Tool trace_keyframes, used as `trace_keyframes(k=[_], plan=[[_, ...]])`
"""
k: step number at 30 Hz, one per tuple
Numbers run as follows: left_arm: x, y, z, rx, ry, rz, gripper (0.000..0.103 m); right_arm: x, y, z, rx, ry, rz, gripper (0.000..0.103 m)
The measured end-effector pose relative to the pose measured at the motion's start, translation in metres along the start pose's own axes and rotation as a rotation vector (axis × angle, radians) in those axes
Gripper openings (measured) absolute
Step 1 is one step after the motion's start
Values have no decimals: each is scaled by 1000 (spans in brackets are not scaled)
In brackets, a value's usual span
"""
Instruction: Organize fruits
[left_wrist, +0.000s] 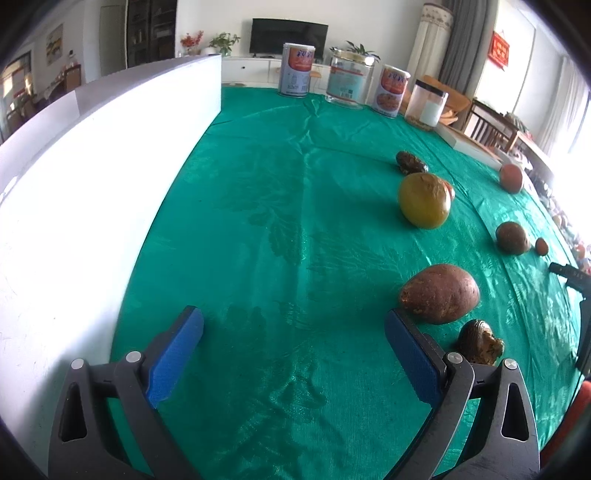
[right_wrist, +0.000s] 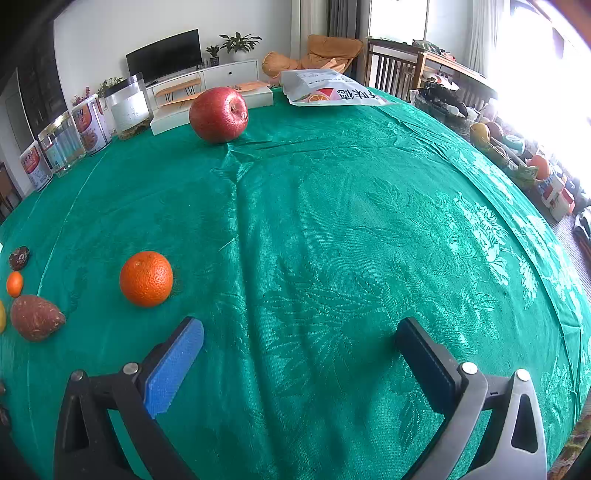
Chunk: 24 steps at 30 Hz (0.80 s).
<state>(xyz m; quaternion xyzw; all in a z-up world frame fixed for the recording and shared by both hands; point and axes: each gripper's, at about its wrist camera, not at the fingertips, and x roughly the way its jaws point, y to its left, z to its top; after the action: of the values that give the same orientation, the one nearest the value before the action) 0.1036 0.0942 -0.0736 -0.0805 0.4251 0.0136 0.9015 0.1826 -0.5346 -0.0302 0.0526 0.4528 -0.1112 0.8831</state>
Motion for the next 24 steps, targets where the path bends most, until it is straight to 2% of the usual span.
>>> trace_keyframes(k=[4, 14, 19, 24], plan=[[2, -4, 0, 15, 7, 17, 99, 0, 0, 0, 0, 0, 0, 103], [1, -2, 0, 10, 4, 5, 99, 0, 0, 0, 0, 0, 0, 103], [-1, 1, 0, -9, -12, -44, 99, 0, 0, 0, 0, 0, 0, 103], [0, -1, 0, -5, -9, -44, 100, 0, 0, 0, 0, 0, 0, 103]])
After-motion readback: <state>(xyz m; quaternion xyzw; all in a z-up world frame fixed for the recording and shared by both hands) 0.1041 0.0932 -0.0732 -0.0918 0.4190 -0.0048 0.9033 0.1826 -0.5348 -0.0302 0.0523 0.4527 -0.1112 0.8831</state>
